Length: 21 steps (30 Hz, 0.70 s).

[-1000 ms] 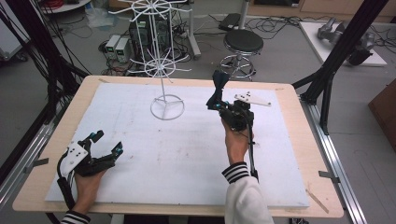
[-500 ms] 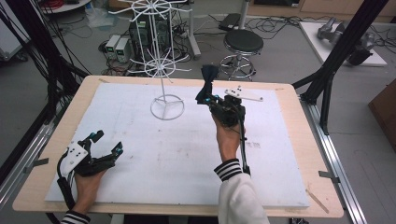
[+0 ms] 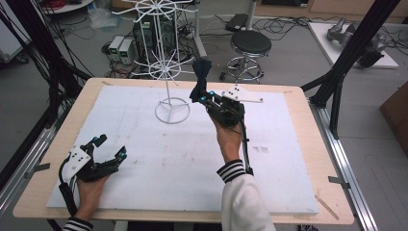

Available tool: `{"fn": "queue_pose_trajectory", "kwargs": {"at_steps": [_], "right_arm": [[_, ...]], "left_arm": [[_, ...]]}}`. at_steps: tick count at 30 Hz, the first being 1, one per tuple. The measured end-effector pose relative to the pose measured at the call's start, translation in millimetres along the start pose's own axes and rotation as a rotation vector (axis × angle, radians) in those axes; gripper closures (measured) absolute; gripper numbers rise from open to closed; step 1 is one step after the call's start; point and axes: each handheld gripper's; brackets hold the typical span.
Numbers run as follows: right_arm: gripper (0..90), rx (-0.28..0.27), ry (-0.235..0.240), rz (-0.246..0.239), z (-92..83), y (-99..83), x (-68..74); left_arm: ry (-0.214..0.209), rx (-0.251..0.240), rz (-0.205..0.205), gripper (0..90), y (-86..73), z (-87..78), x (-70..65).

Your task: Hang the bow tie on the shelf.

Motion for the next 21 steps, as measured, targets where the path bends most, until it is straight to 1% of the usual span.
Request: {"fn": "queue_pose_trajectory", "kwargs": {"at_steps": [2,6,8,9,10,11,13,16,21], "right_arm": [[85.4,-0.001,-0.002,-0.007,1.1,0.7,1.2],[85.4,0.007,-0.002,-0.042,11.1,5.9,9.1],[85.3,0.008,-0.002,-0.041,13.0,6.7,10.8],[85.4,0.003,-0.001,-0.050,17.4,7.6,13.4],[85.4,0.003,-0.001,-0.050,17.4,7.6,13.4],[85.4,0.007,-0.002,-0.054,21.9,7.3,15.0],[85.3,0.010,-0.001,-0.051,23.4,7.0,15.9],[85.4,0.014,-0.003,-0.055,29.9,5.7,19.9],[85.3,0.018,-0.007,-0.056,35.6,5.5,24.9]], "left_arm": [[0.002,0.000,-0.001,16.6,-0.1,-0.1,0.0],[0.001,0.000,-0.003,16.6,-0.1,-0.2,0.0],[0.001,0.000,-0.003,16.6,-0.1,-0.2,0.1],[0.000,-0.001,-0.005,16.6,-0.1,-0.1,0.0],[0.000,-0.002,-0.005,16.6,-0.1,-0.2,0.0],[0.000,-0.002,-0.006,16.6,-0.1,-0.2,0.1],[0.000,-0.004,-0.008,16.6,-0.1,-0.1,0.1],[0.000,-0.005,-0.008,16.6,-0.2,0.0,0.1],[-0.001,-0.005,-0.008,16.6,-0.2,-0.1,0.0]]}}
Point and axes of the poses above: each handheld gripper's, and its own axes: z roughly forward along the jaws, y roughly out of its top, x roughly to its left, and after that the axes turned 4 degrees about x, right-handed
